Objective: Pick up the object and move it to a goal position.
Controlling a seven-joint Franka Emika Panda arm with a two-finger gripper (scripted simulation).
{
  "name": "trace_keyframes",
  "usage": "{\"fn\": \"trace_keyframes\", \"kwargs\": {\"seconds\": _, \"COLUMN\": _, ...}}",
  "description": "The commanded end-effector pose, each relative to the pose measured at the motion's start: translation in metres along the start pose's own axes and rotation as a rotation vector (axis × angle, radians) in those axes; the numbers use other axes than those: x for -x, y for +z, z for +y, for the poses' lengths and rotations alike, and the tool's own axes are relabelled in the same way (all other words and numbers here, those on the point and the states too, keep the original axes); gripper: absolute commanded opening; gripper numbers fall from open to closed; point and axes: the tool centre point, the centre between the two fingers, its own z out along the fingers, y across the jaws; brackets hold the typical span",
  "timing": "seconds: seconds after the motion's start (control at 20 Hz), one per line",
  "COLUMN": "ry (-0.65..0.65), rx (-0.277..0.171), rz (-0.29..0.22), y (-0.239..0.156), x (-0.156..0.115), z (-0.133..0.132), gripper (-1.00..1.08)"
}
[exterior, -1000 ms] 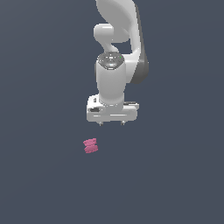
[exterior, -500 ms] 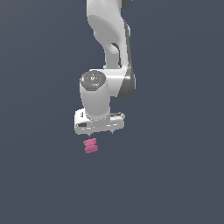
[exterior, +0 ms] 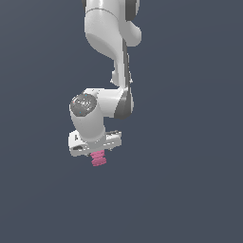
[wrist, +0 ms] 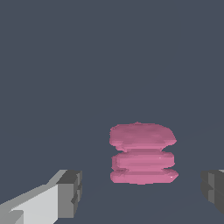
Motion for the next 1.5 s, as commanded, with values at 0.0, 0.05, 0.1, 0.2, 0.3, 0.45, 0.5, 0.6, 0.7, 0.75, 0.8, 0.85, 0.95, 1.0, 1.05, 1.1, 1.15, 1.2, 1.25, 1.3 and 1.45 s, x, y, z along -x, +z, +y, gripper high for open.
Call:
{"fn": "trace_keyframes", "kwargs": {"seconds": 0.0, "ry": -0.017, "rx": -0.001, "rz": -0.002, "y": 0.005, "x": 0.0, "z": 0.007, "gripper": 1.0}}
{"fn": "trace_keyframes", "kwargs": {"seconds": 0.05, "ry": -0.021, "rx": -0.001, "rz": -0.002, "y": 0.007, "x": 0.0, "z": 0.009, "gripper": 1.0}}
{"fn": "trace_keyframes", "kwargs": {"seconds": 0.1, "ry": -0.024, "rx": -0.001, "rz": -0.003, "y": 0.008, "x": 0.0, "z": 0.01, "gripper": 1.0}}
{"fn": "trace_keyframes", "kwargs": {"seconds": 0.2, "ry": -0.027, "rx": -0.001, "rz": -0.003, "y": 0.009, "x": 0.0, "z": 0.012, "gripper": 1.0}}
{"fn": "trace_keyframes", "kwargs": {"seconds": 0.3, "ry": -0.024, "rx": -0.001, "rz": -0.004, "y": 0.009, "x": 0.0, "z": 0.011, "gripper": 1.0}}
{"fn": "trace_keyframes", "kwargs": {"seconds": 0.45, "ry": -0.024, "rx": -0.001, "rz": -0.004, "y": 0.013, "x": 0.001, "z": 0.011, "gripper": 1.0}}
{"fn": "trace_keyframes", "kwargs": {"seconds": 0.5, "ry": -0.024, "rx": -0.001, "rz": -0.004, "y": 0.016, "x": 0.001, "z": 0.011, "gripper": 1.0}}
{"fn": "trace_keyframes", "kwargs": {"seconds": 0.6, "ry": -0.024, "rx": -0.001, "rz": -0.004, "y": 0.024, "x": 0.001, "z": 0.012, "gripper": 1.0}}
{"fn": "trace_keyframes", "kwargs": {"seconds": 0.7, "ry": -0.025, "rx": -0.001, "rz": -0.004, "y": 0.035, "x": 0.001, "z": 0.011, "gripper": 1.0}}
{"fn": "trace_keyframes", "kwargs": {"seconds": 0.75, "ry": -0.026, "rx": -0.001, "rz": -0.004, "y": 0.041, "x": 0.001, "z": 0.011, "gripper": 1.0}}
{"fn": "trace_keyframes", "kwargs": {"seconds": 0.8, "ry": -0.026, "rx": -0.001, "rz": -0.004, "y": 0.046, "x": 0.002, "z": 0.011, "gripper": 1.0}}
{"fn": "trace_keyframes", "kwargs": {"seconds": 0.85, "ry": -0.027, "rx": -0.001, "rz": -0.004, "y": 0.051, "x": 0.002, "z": 0.011, "gripper": 1.0}}
{"fn": "trace_keyframes", "kwargs": {"seconds": 0.95, "ry": -0.028, "rx": -0.001, "rz": -0.004, "y": 0.057, "x": 0.001, "z": 0.011, "gripper": 1.0}}
{"fn": "trace_keyframes", "kwargs": {"seconds": 1.0, "ry": -0.028, "rx": -0.001, "rz": -0.004, "y": 0.059, "x": 0.001, "z": 0.011, "gripper": 1.0}}
{"fn": "trace_keyframes", "kwargs": {"seconds": 1.05, "ry": -0.028, "rx": -0.001, "rz": -0.004, "y": 0.06, "x": 0.001, "z": 0.011, "gripper": 1.0}}
{"fn": "trace_keyframes", "kwargs": {"seconds": 1.1, "ry": -0.028, "rx": -0.001, "rz": -0.004, "y": 0.06, "x": 0.001, "z": 0.012, "gripper": 1.0}}
{"fn": "trace_keyframes", "kwargs": {"seconds": 1.15, "ry": -0.028, "rx": -0.001, "rz": -0.004, "y": 0.06, "x": 0.0, "z": 0.012, "gripper": 1.0}}
{"fn": "trace_keyframes", "kwargs": {"seconds": 1.2, "ry": -0.028, "rx": -0.001, "rz": -0.004, "y": 0.06, "x": 0.0, "z": 0.012, "gripper": 1.0}}
{"fn": "trace_keyframes", "kwargs": {"seconds": 1.25, "ry": -0.028, "rx": -0.001, "rz": -0.004, "y": 0.06, "x": 0.0, "z": 0.012, "gripper": -1.0}}
{"fn": "trace_keyframes", "kwargs": {"seconds": 1.3, "ry": -0.028, "rx": -0.001, "rz": -0.004, "y": 0.06, "x": 0.0, "z": 0.012, "gripper": -1.0}}
{"fn": "trace_keyframes", "kwargs": {"seconds": 1.45, "ry": -0.028, "rx": -0.001, "rz": -0.004, "y": 0.06, "x": 0.0, "z": 0.012, "gripper": -1.0}}
